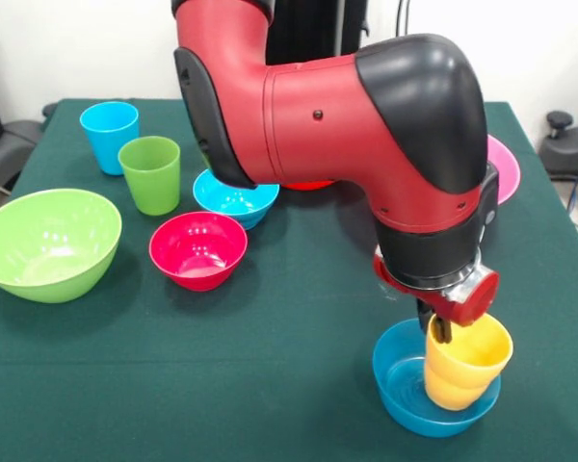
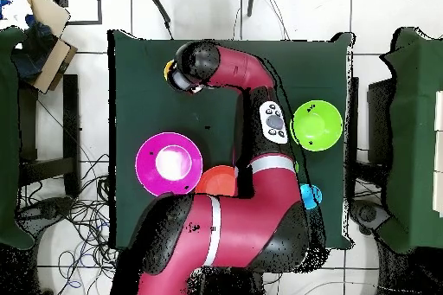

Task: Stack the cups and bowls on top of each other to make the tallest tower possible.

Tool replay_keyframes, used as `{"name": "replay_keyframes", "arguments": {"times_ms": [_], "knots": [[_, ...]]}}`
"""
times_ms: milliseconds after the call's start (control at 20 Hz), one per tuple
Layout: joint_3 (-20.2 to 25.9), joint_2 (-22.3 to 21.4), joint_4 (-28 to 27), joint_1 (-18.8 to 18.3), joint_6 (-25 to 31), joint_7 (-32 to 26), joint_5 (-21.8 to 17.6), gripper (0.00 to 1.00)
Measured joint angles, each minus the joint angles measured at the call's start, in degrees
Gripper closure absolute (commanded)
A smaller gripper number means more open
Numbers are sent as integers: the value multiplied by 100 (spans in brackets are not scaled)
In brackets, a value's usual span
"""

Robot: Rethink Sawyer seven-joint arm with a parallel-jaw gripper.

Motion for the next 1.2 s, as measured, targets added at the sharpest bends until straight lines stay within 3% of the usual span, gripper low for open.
{"name": "replay_keyframes", "arguments": {"times_ms": [50, 1200], "knots": [[-8, -17, 0, 21, 0, 0, -74, 0], [-168, -45, -32, 156, 2, 0, -170, 0]]}}
